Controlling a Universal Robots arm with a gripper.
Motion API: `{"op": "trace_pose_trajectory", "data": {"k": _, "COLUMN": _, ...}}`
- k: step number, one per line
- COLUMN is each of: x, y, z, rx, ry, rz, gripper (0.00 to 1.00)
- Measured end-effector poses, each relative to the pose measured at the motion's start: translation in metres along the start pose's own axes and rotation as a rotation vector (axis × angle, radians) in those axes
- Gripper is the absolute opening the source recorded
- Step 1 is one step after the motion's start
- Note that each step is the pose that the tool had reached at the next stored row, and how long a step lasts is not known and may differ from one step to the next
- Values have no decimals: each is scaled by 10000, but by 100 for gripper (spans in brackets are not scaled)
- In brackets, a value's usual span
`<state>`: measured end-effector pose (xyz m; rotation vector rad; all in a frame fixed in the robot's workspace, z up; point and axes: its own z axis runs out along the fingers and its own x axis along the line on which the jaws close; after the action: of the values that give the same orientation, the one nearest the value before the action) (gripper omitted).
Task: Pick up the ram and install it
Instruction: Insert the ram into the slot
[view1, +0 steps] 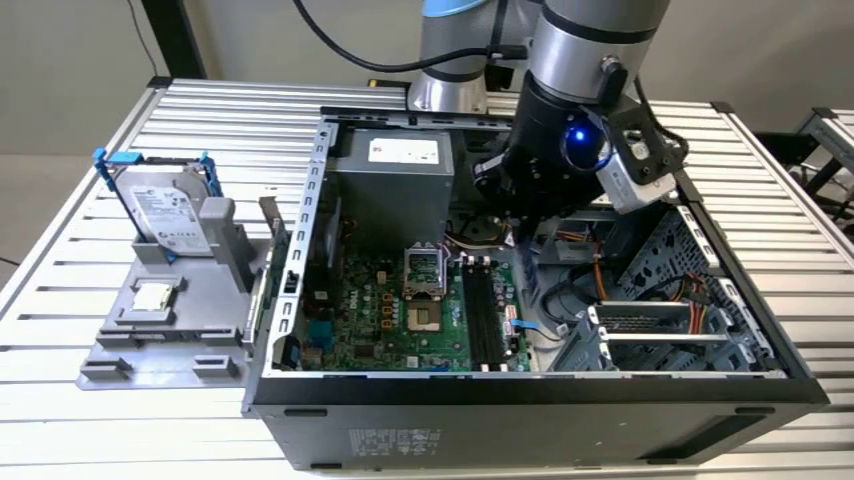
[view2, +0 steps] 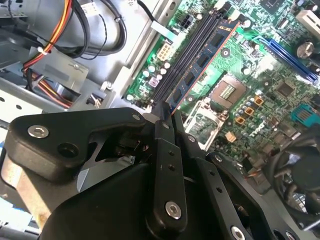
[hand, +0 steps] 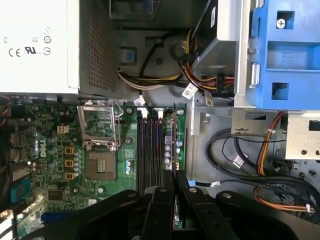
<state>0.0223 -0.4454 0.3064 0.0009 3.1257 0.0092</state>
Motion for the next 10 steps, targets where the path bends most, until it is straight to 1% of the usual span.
{"op": "trace_pose_trajectory", "data": {"k": 6, "x": 2, "y": -1, "z": 98, "rx": 4, "ry": 1, "rz": 0, "gripper": 0}}
{"op": "trace_pose_trajectory", "data": {"k": 10, "x": 4, "y": -1, "z": 170, "rx": 30, "ry": 1, "rz": 0, "gripper": 0}}
